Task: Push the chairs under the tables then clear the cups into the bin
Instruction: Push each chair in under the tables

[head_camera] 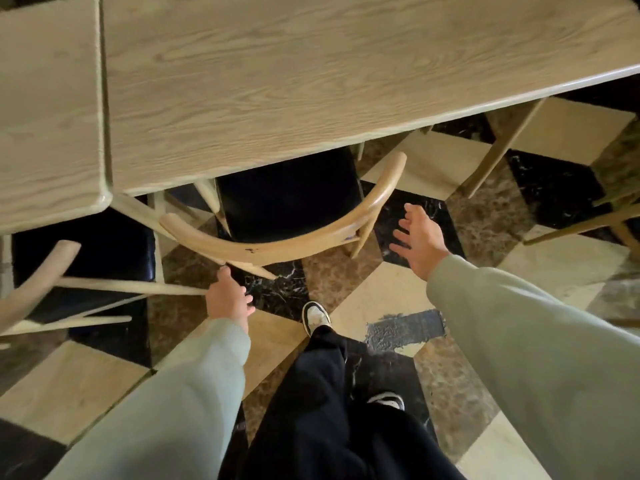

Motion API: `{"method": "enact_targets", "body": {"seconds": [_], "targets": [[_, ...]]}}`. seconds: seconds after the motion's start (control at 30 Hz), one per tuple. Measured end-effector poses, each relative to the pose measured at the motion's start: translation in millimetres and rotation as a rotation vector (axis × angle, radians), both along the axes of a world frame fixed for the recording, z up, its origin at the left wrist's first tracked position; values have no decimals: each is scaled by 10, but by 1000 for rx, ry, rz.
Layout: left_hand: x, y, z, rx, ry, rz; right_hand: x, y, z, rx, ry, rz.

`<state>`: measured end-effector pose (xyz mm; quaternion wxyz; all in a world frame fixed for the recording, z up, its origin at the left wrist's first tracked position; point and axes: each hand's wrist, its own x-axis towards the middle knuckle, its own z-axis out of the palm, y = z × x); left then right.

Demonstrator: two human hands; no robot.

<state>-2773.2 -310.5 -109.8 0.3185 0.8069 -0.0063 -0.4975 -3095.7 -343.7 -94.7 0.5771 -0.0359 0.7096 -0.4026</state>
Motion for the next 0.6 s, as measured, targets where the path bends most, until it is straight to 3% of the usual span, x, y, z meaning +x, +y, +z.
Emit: {"method": "enact_targets", "body": {"seconds": [0.17,0.33,0.6], "targets": [[-775,442,93,17,5,-282,-602,858,201,-84,-32,-66],[-2012,741,479,-137,-29,-630,-1495,1724,572,-169,21,-214],[-4171,832,1144,-314,71,-1037,-2979,2766,1292,-266,239,-527]]}}
